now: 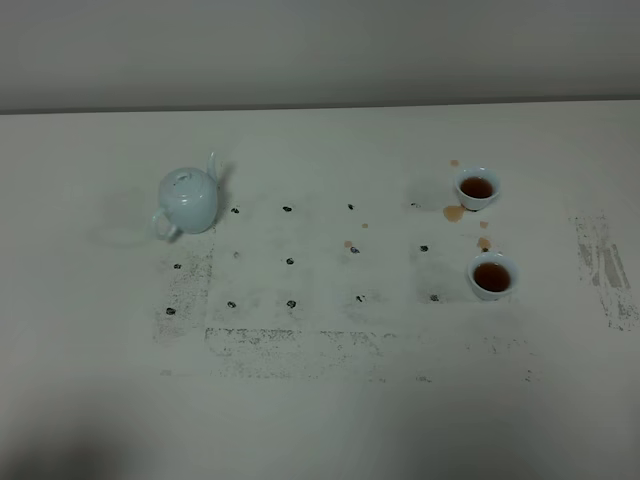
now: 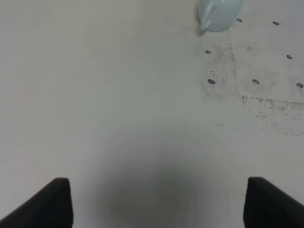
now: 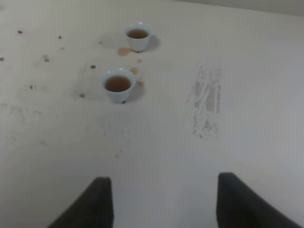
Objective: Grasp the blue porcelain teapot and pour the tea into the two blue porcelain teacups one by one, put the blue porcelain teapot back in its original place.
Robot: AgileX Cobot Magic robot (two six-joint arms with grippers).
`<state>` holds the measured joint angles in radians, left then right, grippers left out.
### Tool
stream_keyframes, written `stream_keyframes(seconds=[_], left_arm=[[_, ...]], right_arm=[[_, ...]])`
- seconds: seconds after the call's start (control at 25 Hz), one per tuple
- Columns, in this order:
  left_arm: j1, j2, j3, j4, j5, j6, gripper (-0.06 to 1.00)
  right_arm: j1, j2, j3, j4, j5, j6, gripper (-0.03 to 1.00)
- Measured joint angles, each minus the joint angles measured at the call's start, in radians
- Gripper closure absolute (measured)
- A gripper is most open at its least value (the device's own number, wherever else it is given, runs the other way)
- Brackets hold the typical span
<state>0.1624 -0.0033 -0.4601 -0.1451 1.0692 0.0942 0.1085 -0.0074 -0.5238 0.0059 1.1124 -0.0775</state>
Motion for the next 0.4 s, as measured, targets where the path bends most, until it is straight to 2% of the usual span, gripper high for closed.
stream_keyframes(seconds=[0.4], left_arm=[[0.0,0.0,0.0,0.0,0.0,0.0,0.25]], right_arm=[[0.0,0.0,0.0,0.0,0.0,0.0,0.5]])
